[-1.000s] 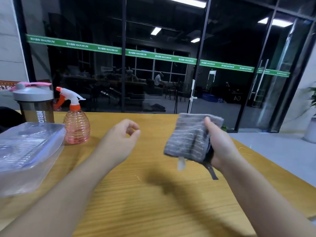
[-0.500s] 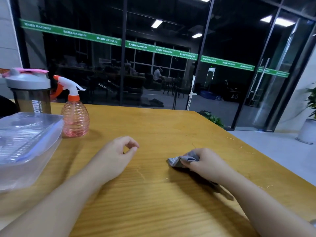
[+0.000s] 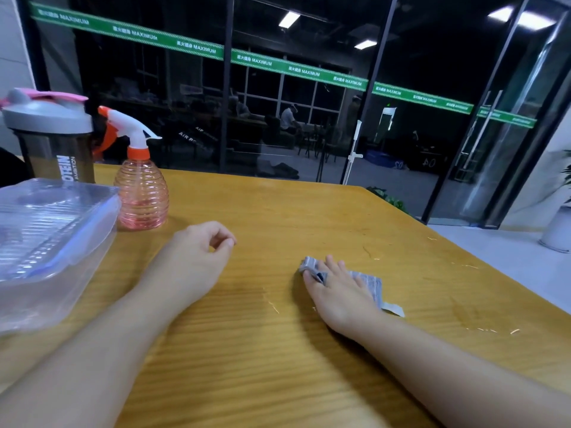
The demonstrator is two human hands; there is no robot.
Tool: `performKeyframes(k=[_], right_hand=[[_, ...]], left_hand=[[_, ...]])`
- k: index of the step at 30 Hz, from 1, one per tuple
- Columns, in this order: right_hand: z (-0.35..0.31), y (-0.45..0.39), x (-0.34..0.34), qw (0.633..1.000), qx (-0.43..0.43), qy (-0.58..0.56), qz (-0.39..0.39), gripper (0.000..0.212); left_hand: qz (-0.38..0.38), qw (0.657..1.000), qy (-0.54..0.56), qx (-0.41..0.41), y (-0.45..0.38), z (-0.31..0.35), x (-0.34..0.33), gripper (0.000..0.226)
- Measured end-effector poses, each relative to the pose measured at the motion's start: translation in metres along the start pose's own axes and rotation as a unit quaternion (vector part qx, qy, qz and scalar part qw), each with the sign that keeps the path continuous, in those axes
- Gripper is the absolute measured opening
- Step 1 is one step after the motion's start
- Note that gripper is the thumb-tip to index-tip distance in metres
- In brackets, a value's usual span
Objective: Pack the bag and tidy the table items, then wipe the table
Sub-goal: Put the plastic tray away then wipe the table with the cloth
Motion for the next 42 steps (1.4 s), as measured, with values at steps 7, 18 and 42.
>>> performKeyframes(k=[7,18,42], right_hand=[[-0.025,-0.022,-0.011,1.000,-0.006,-0.003,-0.004,0.062],[-0.063,-0.024,-0.007,0.982,0.149,-0.050,-0.107,0.050],[-0.035,0.034,-0.002,0.925,0.326,0.078,-0.177,0.050]], left_hand=[[0.011,1.000,0.011,0.025,0.000,-0.005,-0.001,0.014],[0.025,0.999,0.033,0.032,0.002,-0.001,0.000,0.012],[-0.086,0.996,-0.007,-0.025,0.008,0.006,-0.017,0.011]])
Point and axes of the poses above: each hand's wrist, its own y-axis away from the middle knuckle, its own x-axis out of the back of the hand, z = x × y, the point moved 5 cm from there along -y, towards the middle knuckle, and after that the axes turned 1 degree about -y, right-handed, at the moved point
